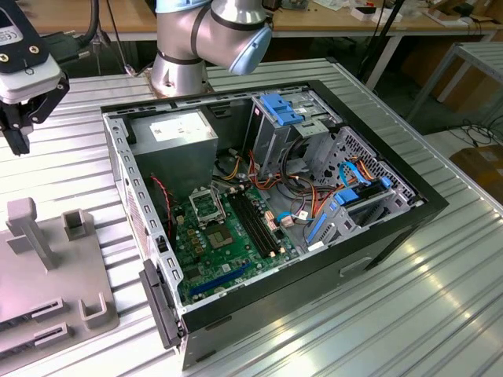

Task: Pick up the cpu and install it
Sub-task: 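Reach for the cpu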

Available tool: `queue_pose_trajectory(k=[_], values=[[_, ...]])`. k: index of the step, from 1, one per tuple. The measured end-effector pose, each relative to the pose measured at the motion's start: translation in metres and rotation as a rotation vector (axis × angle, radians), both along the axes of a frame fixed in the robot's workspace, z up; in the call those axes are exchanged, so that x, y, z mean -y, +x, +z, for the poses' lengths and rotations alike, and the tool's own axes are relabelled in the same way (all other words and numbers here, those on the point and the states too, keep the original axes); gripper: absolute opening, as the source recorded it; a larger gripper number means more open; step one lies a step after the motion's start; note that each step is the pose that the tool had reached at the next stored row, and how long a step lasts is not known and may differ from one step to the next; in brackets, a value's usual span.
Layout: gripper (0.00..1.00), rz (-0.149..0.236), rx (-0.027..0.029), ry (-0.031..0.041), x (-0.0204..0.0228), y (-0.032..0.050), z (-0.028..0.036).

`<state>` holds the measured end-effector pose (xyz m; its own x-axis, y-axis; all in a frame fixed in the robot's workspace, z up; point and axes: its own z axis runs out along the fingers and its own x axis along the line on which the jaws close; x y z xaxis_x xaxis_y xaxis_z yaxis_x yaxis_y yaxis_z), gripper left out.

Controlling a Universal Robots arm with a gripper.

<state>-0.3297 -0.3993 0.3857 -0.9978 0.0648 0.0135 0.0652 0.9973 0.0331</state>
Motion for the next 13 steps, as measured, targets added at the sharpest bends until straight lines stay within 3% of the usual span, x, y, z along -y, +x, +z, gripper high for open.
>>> queue_pose_trajectory(k=[5, 8, 13], values=[[0.11, 0.043, -0.0001, -0.0001, 0.0000, -0.0029, 0.0000], [0.11, 0.047, -0.0001, 0.0000, 0.0000, -0.0057, -0.0001], [0.11, 0.052, 0.0000, 0.0000, 0.0000, -0.0181, -0.0003]])
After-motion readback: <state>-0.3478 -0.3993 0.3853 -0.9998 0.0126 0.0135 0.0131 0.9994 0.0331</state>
